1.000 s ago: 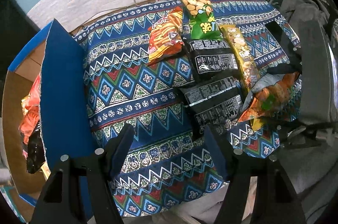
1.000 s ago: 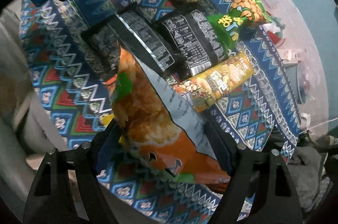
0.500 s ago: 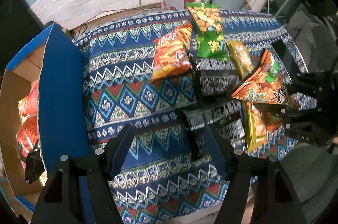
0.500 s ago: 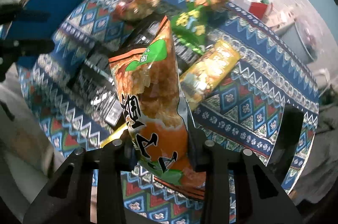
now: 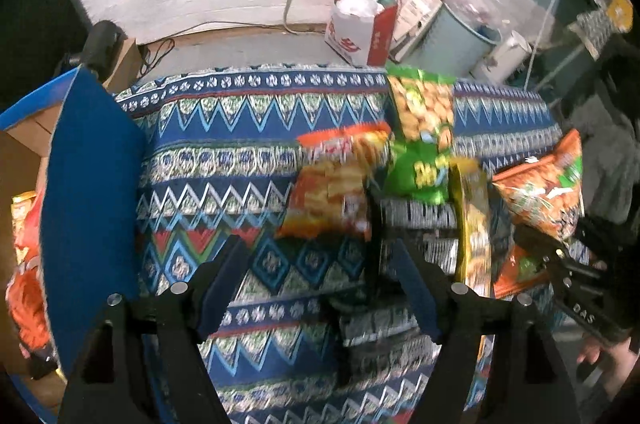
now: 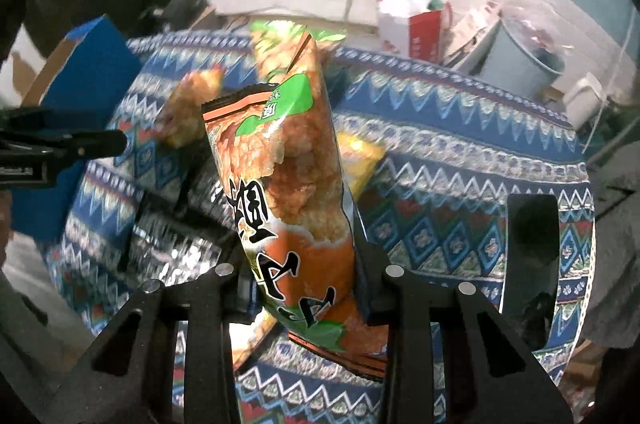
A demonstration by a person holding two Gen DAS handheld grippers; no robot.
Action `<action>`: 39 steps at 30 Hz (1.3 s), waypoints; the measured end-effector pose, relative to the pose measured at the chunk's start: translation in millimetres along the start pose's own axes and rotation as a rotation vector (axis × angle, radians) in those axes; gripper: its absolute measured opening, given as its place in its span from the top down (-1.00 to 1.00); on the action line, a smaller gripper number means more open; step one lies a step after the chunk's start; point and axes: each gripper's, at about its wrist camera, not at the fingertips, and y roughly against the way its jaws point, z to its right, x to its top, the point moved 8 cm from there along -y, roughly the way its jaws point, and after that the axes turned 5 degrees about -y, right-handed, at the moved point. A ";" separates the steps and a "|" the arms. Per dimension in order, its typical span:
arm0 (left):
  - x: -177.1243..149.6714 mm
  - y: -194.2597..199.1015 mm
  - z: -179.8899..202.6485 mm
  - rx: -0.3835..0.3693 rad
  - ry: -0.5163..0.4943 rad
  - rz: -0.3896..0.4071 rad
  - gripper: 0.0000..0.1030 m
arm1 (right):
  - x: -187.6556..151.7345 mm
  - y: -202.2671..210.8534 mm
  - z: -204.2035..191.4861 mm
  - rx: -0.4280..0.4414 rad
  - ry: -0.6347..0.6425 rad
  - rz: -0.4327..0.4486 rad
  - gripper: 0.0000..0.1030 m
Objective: Organize snacks
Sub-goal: 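Grasp the orange-green chip bag with the right tool while the left tool grasps the orange stick-snack bag, then carry the chip bag with the right tool while the left tool carries the stick-snack bag over the box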
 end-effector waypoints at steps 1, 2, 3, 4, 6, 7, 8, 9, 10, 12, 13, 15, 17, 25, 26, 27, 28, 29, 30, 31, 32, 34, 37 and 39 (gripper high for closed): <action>4.3 -2.9 -0.5 -0.002 0.012 0.003 -0.52 | 3.0 1.2 3.7 -0.003 -0.015 0.012 0.36; 8.8 -6.2 -0.8 -0.005 0.023 0.004 -0.52 | 6.1 1.3 8.1 -0.006 -0.030 0.023 0.36; 12.5 -9.6 -0.7 -0.007 0.032 0.003 -0.52 | 6.7 3.6 10.3 -0.009 -0.045 0.032 0.36; 16.2 -13.2 -0.6 -0.007 0.038 0.001 -0.52 | 7.5 5.1 13.2 -0.011 -0.060 0.043 0.36; 21.3 -19.0 -0.4 -0.003 0.043 -0.003 -0.52 | 11.9 6.1 20.2 -0.005 -0.094 0.057 0.36; 23.7 -22.6 -0.5 -0.001 0.047 -0.006 -0.52 | 11.8 6.1 21.9 -0.002 -0.100 0.061 0.36; 26.0 -27.6 -0.6 0.000 0.051 -0.013 -0.52 | 13.7 6.6 25.3 -0.001 -0.110 0.067 0.36; 27.7 -33.0 -0.7 -0.001 0.057 -0.021 -0.52 | 15.5 6.4 28.0 -0.001 -0.116 0.072 0.36; 28.7 -37.7 -0.6 -0.004 0.062 -0.029 -0.52 | 16.3 6.6 29.4 0.000 -0.120 0.074 0.36; 30.1 -47.1 -0.3 -0.007 0.069 -0.043 -0.52 | 17.3 5.9 32.7 0.006 -0.134 0.081 0.36; 29.7 -50.0 -0.2 -0.007 0.069 -0.049 -0.52 | 19.0 5.4 33.6 0.012 -0.140 0.081 0.36; 28.6 -58.9 -0.2 -0.003 0.065 -0.064 -0.52 | 22.0 4.9 34.9 0.018 -0.147 0.087 0.36; 26.8 -63.7 1.1 -0.008 0.057 -0.073 -0.52 | 24.7 4.5 35.8 0.029 -0.152 0.091 0.36; 22.7 -69.5 6.0 -0.006 -0.006 -0.073 0.10 | 32.5 4.3 36.5 0.043 -0.169 0.098 0.36; 21.8 -67.9 6.1 -0.003 -0.015 -0.072 0.17 | 33.7 5.0 35.4 0.045 -0.167 0.100 0.36; 21.0 -65.8 6.1 0.007 -0.028 -0.067 0.23 | 34.8 5.9 34.5 0.045 -0.165 0.102 0.36; 19.9 -63.5 4.7 0.011 -0.033 -0.063 0.24 | 36.2 6.4 33.9 0.044 -0.162 0.104 0.36; 18.8 -60.7 3.7 0.016 -0.036 -0.057 0.24 | 37.6 7.4 32.8 0.043 -0.159 0.106 0.36; 17.8 -57.5 2.5 0.015 -0.035 -0.052 0.24 | 38.9 8.4 31.8 0.043 -0.157 0.108 0.36; 16.3 -53.6 -0.6 0.013 -0.033 -0.049 0.25 | 39.9 9.7 30.5 0.043 -0.155 0.111 0.36; 15.6 -49.7 -2.3 0.013 -0.031 -0.043 0.25 | 41.3 11.3 28.9 0.044 -0.153 0.115 0.36; 15.6 -40.7 -4.8 0.022 -0.035 -0.025 0.25 | 43.5 14.8 25.9 0.047 -0.147 0.123 0.36; 14.4 -25.2 -7.1 0.028 -0.037 0.002 0.25 | 47.3 20.5 18.9 0.050 -0.138 0.136 0.36; 15.1 -17.0 -7.8 0.022 -0.035 0.014 0.25 | 50.7 25.4 13.0 0.051 -0.129 0.147 0.36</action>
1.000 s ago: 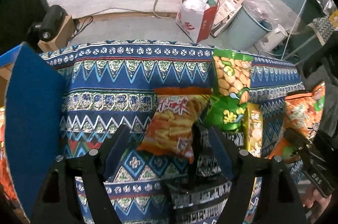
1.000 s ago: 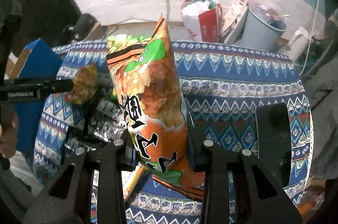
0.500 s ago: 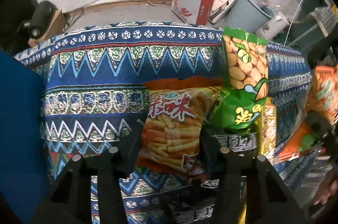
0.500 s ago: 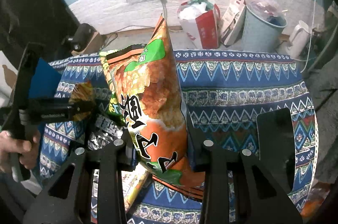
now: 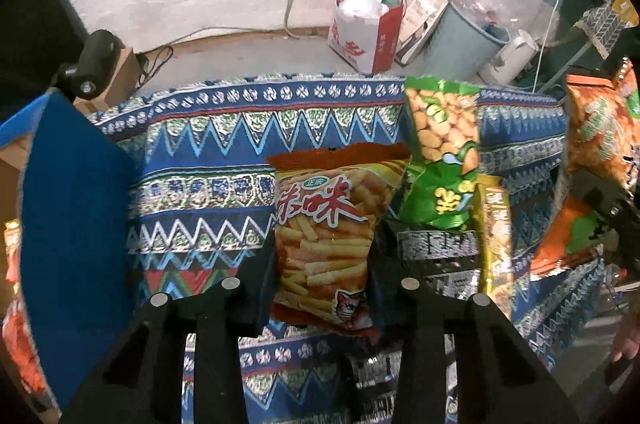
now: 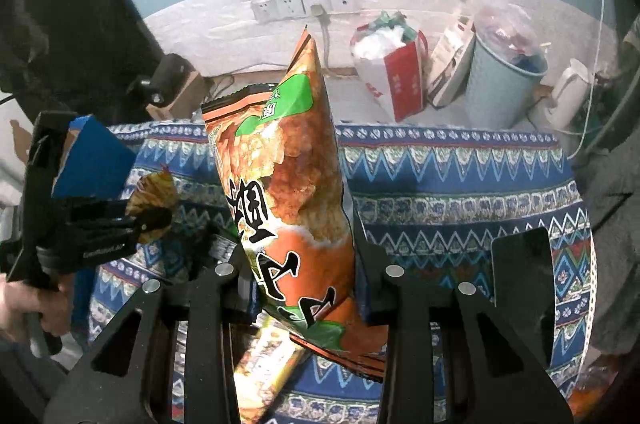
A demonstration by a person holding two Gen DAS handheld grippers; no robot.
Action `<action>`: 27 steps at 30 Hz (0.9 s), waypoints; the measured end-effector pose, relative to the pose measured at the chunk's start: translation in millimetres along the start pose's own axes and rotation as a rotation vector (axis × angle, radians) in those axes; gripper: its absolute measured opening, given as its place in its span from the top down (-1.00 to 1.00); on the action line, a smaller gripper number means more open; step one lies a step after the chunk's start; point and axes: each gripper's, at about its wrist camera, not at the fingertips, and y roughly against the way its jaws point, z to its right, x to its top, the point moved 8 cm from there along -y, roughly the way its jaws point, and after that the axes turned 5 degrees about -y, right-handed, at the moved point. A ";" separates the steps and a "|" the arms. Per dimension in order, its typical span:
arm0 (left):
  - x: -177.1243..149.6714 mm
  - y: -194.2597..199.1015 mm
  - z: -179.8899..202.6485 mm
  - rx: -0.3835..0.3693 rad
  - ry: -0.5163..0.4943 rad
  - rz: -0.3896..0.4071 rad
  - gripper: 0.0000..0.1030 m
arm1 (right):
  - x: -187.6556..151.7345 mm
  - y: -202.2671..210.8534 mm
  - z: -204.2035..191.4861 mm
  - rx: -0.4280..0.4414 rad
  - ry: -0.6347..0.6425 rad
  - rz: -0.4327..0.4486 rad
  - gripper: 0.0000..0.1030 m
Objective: Organize snacks
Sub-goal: 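Carry the chip bag with the right tool while the left tool carries the stick-snack bag over the box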
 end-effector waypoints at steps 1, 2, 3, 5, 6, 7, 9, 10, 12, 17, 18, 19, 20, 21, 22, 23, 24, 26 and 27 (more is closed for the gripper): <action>-0.6 5.3 -0.7 -0.002 0.001 0.007 0.25 | 1.4 1.9 -3.5 0.002 0.005 0.005 0.36; -1.2 12.1 -1.0 -0.001 -0.001 0.017 0.25 | 2.6 4.0 -7.6 0.005 0.012 0.011 0.36; -1.4 17.8 -0.9 0.002 -0.006 0.027 0.25 | 4.3 6.7 -11.7 0.008 0.018 0.018 0.36; -1.9 30.3 -1.2 0.013 -0.018 0.052 0.25 | 6.9 12.0 -20.4 0.018 0.028 0.031 0.36; -2.8 36.2 -1.6 0.018 -0.023 0.064 0.25 | 8.3 15.4 -25.5 0.023 0.033 0.038 0.36; -3.2 41.1 -1.9 0.023 -0.026 0.073 0.25 | 9.5 18.2 -29.9 0.027 0.038 0.045 0.36; -4.1 51.8 -4.2 0.027 -0.024 0.093 0.25 | 11.8 25.3 -40.5 0.041 0.050 0.059 0.36; -4.7 56.4 -5.7 0.027 -0.021 0.100 0.25 | 13.6 28.7 -45.2 0.045 0.056 0.067 0.36; -5.8 66.2 -10.4 0.027 -0.012 0.115 0.25 | 15.9 36.9 -56.2 0.057 0.067 0.085 0.36; -13.9 92.4 -23.4 0.030 0.003 0.160 0.25 | 20.1 54.8 -80.4 0.093 0.085 0.119 0.36; -15.4 99.1 -26.5 0.033 0.004 0.173 0.25 | 20.7 58.0 -85.0 0.101 0.087 0.124 0.36; -15.7 102.7 -28.4 0.034 0.004 0.179 0.25 | 21.3 60.5 -89.1 0.107 0.089 0.128 0.36; -16.7 109.0 -31.6 0.037 0.005 0.191 0.25 | 21.9 62.8 -94.0 0.113 0.092 0.132 0.36; -17.6 114.4 -34.0 0.039 0.007 0.201 0.25 | 22.8 65.4 -99.6 0.120 0.093 0.138 0.36; -18.4 120.4 -37.2 0.040 0.011 0.212 0.25 | 23.6 67.5 -104.6 0.127 0.095 0.142 0.36; -19.4 125.7 -39.4 0.040 0.015 0.220 0.25 | 24.6 70.1 -110.4 0.137 0.097 0.148 0.36; -20.2 130.3 -42.4 0.040 0.019 0.227 0.25 | 25.6 72.2 -116.1 0.145 0.099 0.154 0.36; -22.0 139.1 -48.2 0.042 0.027 0.243 0.25 | 26.9 75.1 -127.5 0.157 0.109 0.163 0.36; -23.0 142.4 -50.0 0.046 0.028 0.250 0.25 | 27.3 76.4 -134.0 0.164 0.114 0.168 0.36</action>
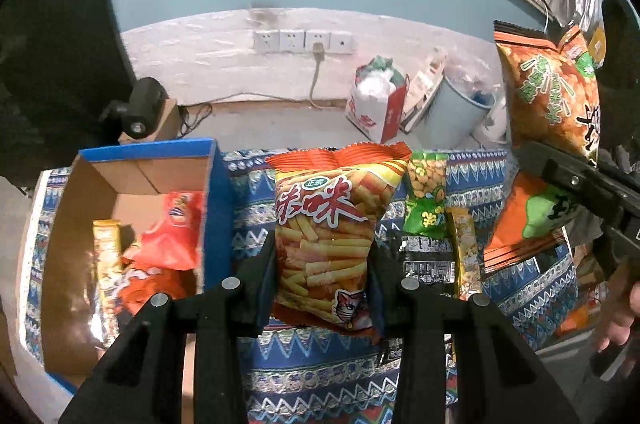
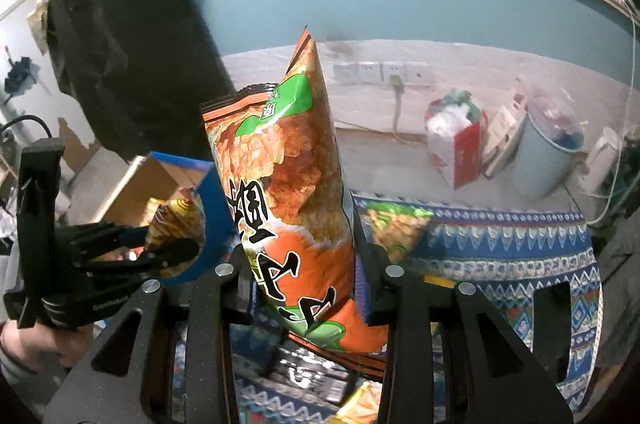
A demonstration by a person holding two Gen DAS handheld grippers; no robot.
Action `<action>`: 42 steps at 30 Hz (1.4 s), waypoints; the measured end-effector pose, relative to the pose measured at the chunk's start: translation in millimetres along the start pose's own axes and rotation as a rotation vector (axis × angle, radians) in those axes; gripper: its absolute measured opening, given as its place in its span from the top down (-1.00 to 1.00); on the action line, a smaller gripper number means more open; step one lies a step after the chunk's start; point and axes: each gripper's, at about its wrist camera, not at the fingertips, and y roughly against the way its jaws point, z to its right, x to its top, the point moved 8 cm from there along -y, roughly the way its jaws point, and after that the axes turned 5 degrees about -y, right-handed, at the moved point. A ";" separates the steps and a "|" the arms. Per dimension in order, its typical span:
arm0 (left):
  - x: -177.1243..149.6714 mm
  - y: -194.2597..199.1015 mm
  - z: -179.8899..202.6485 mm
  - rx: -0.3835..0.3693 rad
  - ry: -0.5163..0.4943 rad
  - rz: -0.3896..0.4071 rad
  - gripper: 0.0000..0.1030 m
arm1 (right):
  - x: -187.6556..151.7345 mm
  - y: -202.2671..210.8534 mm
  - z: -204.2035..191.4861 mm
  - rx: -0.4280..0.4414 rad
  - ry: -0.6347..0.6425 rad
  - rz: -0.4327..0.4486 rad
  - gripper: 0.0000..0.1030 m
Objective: Organize snacks
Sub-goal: 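Carry the chip bag with the right tool while the left tool carries the stick-snack bag over the box, then open the left tool over the box while the right tool releases the chip bag inside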
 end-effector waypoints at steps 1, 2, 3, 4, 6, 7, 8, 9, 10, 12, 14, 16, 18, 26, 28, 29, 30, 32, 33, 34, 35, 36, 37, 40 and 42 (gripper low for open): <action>0.4 5.4 -4.7 0.009 0.000 0.011 0.25 | 0.9 -0.5 -5.4 0.008 0.004 0.002 0.36; 0.6 8.6 -7.7 0.016 0.000 0.019 0.25 | 1.8 -0.9 -11.6 0.018 0.009 0.004 0.36; 0.1 11.9 -11.2 0.024 0.001 0.026 0.25 | 2.9 -1.1 -17.1 0.027 0.013 0.006 0.36; -0.5 15.5 -15.6 0.032 0.003 0.033 0.25 | 4.0 -1.7 -21.9 0.035 0.018 0.008 0.36; -3.4 22.8 -25.9 0.041 0.011 0.041 0.25 | 6.2 -3.0 -32.1 0.048 0.032 0.011 0.36; -4.4 24.9 -30.1 0.046 0.016 0.042 0.25 | 7.0 -4.3 -37.5 0.055 0.038 0.010 0.36; -6.1 28.2 -35.6 0.048 0.026 0.046 0.25 | 7.6 -6.0 -42.2 0.061 0.042 0.009 0.36; -7.8 31.2 -40.8 0.049 0.035 0.049 0.25 | 8.7 -8.0 -47.8 0.066 0.047 0.010 0.36; -9.2 33.0 -45.5 0.052 0.043 0.051 0.25 | 9.1 -9.7 -52.8 0.073 0.052 0.008 0.36; -12.1 38.9 -58.3 0.060 0.067 0.055 0.25 | 10.5 -14.8 -63.1 0.083 0.062 0.006 0.36; -14.1 43.5 -69.3 0.071 0.085 0.062 0.25 | 11.7 -19.6 -72.0 0.095 0.072 0.000 0.36; -15.9 48.7 -79.0 0.085 0.103 0.071 0.25 | 12.5 -24.6 -81.9 0.104 0.082 -0.004 0.36; -18.0 53.5 -93.3 0.104 0.126 0.079 0.25 | 12.6 -30.0 -93.6 0.116 0.094 -0.011 0.36; -29.9 64.2 -135.6 0.151 0.194 0.089 0.25 | 13.9 -51.9 -135.3 0.158 0.136 -0.034 0.36; -33.2 65.3 -143.2 0.159 0.209 0.086 0.25 | 14.8 -56.5 -145.1 0.169 0.145 -0.037 0.36; -35.6 65.6 -148.7 0.162 0.218 0.084 0.25 | 15.2 -58.9 -150.3 0.175 0.149 -0.039 0.36; -38.3 65.8 -154.2 0.167 0.227 0.082 0.25 | 15.3 -61.1 -155.7 0.179 0.154 -0.041 0.36; -41.7 65.2 -161.3 0.174 0.242 0.074 0.25 | 14.8 -66.7 -165.7 0.188 0.162 -0.047 0.36; -43.9 65.5 -165.1 0.176 0.250 0.072 0.25 | 14.5 -70.3 -170.2 0.192 0.167 -0.052 0.36; -46.1 65.7 -169.5 0.179 0.258 0.070 0.25 | 14.3 -73.1 -174.6 0.195 0.171 -0.055 0.36; -48.3 65.5 -174.0 0.184 0.266 0.067 0.25 | 14.1 -76.7 -179.2 0.199 0.175 -0.058 0.36; -50.2 65.7 -177.4 0.187 0.272 0.065 0.25 | 13.3 -80.3 -185.0 0.202 0.180 -0.064 0.36; -52.7 65.2 -182.7 0.192 0.281 0.062 0.25 | 12.7 -83.8 -188.9 0.204 0.183 -0.068 0.36; -59.8 62.8 -193.4 0.201 0.304 0.046 0.25 | 11.1 -94.3 -201.8 0.209 0.190 -0.082 0.36; -65.3 59.2 -201.4 0.207 0.321 0.028 0.24 | 9.3 -101.0 -209.0 0.211 0.194 -0.092 0.36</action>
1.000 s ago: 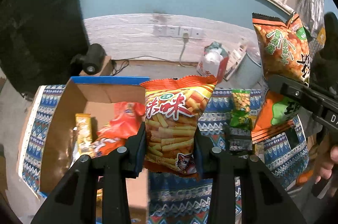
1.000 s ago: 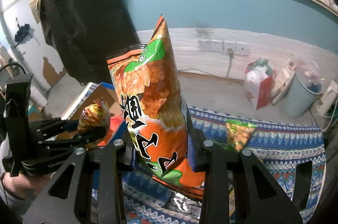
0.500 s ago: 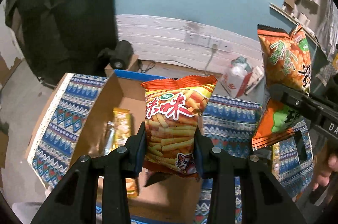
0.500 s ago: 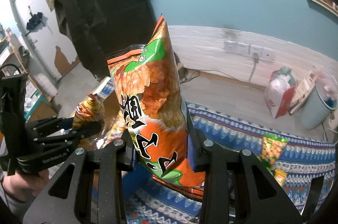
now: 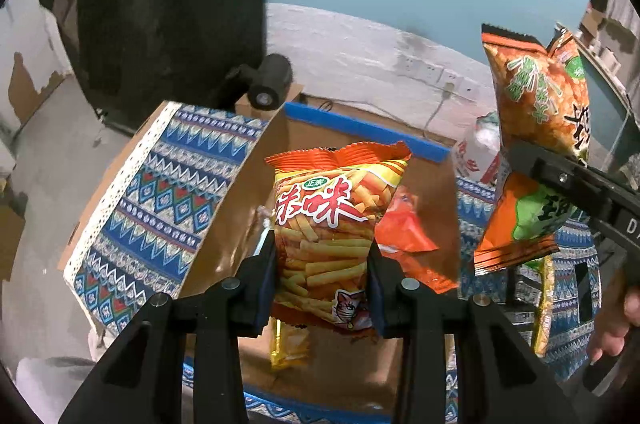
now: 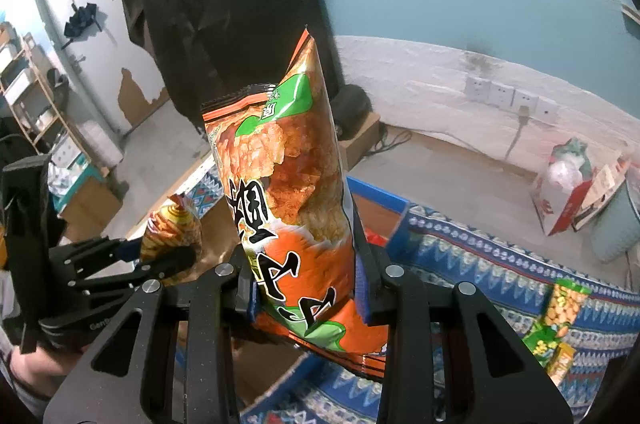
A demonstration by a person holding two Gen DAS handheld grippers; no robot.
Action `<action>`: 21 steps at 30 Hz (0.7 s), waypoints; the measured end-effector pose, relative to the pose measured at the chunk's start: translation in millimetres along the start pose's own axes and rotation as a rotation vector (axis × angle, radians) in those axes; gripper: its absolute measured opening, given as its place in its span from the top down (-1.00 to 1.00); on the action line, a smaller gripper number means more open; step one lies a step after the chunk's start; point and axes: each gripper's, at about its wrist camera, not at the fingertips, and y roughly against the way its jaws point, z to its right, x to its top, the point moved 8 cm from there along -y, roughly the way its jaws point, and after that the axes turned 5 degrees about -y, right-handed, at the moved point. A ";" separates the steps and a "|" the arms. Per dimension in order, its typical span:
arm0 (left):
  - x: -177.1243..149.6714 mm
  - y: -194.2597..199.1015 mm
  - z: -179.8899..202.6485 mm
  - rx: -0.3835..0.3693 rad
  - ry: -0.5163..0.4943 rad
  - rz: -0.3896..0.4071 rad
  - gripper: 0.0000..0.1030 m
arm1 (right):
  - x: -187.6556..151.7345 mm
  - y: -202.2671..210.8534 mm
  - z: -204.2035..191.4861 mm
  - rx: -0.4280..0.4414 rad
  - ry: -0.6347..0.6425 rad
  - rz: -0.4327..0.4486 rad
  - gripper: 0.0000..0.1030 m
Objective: Organize snacks
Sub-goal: 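Open the left tool over the box while the right tool releases the chip bag inside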
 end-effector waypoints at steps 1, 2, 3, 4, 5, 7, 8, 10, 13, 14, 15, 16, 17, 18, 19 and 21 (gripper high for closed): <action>-2.1 -3.4 -5.5 0.008 0.013 -0.013 0.24 | 0.5 -3.7 -2.5 0.001 -0.005 -0.005 0.36; -3.6 -4.6 -7.7 0.011 0.020 -0.018 0.24 | 0.7 -8.2 -5.6 0.008 -0.007 -0.013 0.36; -4.8 -6.8 -11.8 0.013 0.028 -0.023 0.24 | 0.5 -13.1 -9.1 0.016 -0.008 -0.024 0.36; -6.1 -8.5 -15.8 0.017 0.037 -0.028 0.24 | 0.2 -17.6 -12.5 0.023 -0.008 -0.034 0.36; -7.6 -10.8 -20.1 0.022 0.047 -0.035 0.24 | -1.1 -20.9 -15.1 0.028 -0.007 -0.044 0.36; -10.9 -14.6 -26.9 0.027 0.066 -0.049 0.24 | -4.1 -29.8 -22.3 0.037 -0.005 -0.066 0.36; -12.0 -15.7 -28.7 0.028 0.072 -0.054 0.24 | -5.3 -34.2 -25.0 0.040 -0.006 -0.076 0.36; -15.1 -19.2 -32.2 0.031 0.082 -0.070 0.23 | -8.4 -41.7 -29.0 0.047 -0.011 -0.095 0.36; -18.6 -23.1 -35.9 0.046 0.086 -0.085 0.23 | -10.5 -53.2 -35.0 0.052 -0.014 -0.118 0.35; -19.9 -24.5 -36.8 0.050 0.086 -0.092 0.21 | -11.4 -55.6 -36.6 0.050 -0.014 -0.123 0.35; -20.5 -25.2 -37.5 0.054 0.087 -0.096 0.14 | -12.3 -58.9 -38.0 0.051 -0.017 -0.131 0.35; -21.2 -25.7 -38.3 0.061 0.085 -0.098 0.11 | -13.3 -61.6 -39.2 0.054 -0.021 -0.140 0.34; -21.1 -26.1 -39.2 0.069 0.085 -0.100 -0.02 | -14.3 -64.2 -39.7 0.058 -0.026 -0.147 0.29; -21.0 -25.9 -40.0 0.076 0.084 -0.100 -0.17 | -15.1 -66.7 -40.1 0.060 -0.035 -0.153 0.27; -20.5 -25.2 -40.9 0.082 0.084 -0.096 -0.23 | -16.3 -69.3 -39.9 0.063 -0.042 -0.162 0.22; -18.9 -22.8 -41.4 0.092 0.083 -0.084 -0.28 | -17.6 -73.5 -38.8 0.055 -0.047 -0.173 0.11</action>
